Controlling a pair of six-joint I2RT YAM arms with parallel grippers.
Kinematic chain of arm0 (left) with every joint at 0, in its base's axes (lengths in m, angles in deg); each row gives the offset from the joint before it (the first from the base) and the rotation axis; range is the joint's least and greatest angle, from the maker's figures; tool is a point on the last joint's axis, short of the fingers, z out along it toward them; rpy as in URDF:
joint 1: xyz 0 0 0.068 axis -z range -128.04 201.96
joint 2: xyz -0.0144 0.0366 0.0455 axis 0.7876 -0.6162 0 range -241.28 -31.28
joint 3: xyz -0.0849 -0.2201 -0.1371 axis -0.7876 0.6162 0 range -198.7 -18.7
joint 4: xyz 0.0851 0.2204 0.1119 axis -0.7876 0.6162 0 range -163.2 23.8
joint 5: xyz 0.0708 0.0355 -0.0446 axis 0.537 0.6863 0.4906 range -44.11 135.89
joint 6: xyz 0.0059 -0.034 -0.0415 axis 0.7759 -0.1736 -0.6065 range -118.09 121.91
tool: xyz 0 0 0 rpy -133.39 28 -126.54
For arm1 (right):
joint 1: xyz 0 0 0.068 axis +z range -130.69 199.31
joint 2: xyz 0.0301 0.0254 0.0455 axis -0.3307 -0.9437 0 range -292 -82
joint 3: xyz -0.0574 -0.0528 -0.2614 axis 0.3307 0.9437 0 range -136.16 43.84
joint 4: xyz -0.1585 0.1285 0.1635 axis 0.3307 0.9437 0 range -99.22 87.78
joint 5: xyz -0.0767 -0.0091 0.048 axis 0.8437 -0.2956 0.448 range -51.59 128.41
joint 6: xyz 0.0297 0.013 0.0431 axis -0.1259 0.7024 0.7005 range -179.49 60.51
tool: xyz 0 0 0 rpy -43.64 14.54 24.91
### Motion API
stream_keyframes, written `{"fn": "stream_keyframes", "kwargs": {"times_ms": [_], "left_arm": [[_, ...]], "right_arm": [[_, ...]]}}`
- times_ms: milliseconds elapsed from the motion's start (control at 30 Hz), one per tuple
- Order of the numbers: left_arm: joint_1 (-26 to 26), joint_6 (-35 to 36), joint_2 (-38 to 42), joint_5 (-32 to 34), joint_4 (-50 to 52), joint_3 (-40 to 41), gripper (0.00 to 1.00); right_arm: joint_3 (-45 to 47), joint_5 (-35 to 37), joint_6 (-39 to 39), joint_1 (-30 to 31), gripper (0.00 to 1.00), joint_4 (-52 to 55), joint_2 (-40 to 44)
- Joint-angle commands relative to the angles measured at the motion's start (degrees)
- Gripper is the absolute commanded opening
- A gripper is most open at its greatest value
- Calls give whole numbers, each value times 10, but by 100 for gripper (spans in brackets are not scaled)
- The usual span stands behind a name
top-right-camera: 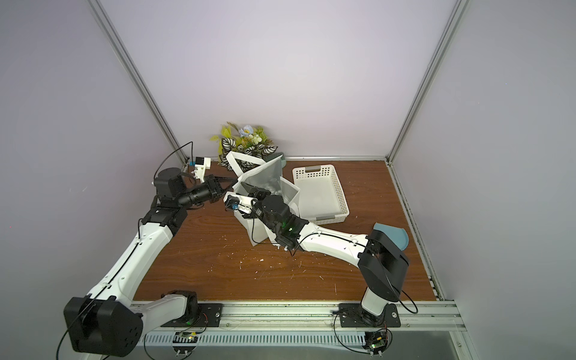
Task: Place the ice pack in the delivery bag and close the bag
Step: Tear off the adhesive seal from the delivery bag.
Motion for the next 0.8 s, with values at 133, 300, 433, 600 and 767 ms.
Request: {"fn": "stream_keyframes", "kwargs": {"times_ms": [133,300,433,600,767], "left_arm": [[-9,-3,2,-12,-20,4,0],[-10,-6,0,-12,-18,6,0],[-10,-8,1,-12,-16,5,0],[-11,-7,2,-11,-17,6,0],[-12,-8,1,-12,-16,5,0]], "right_arm": [[-29,19,-26,8,44,-37,-16],[-29,24,-38,14,47,-48,-23],[-29,38,-41,17,45,-64,-27],[-29,47,-47,20,43,-78,-31],[-22,52,-50,20,42,-82,-27]]}}
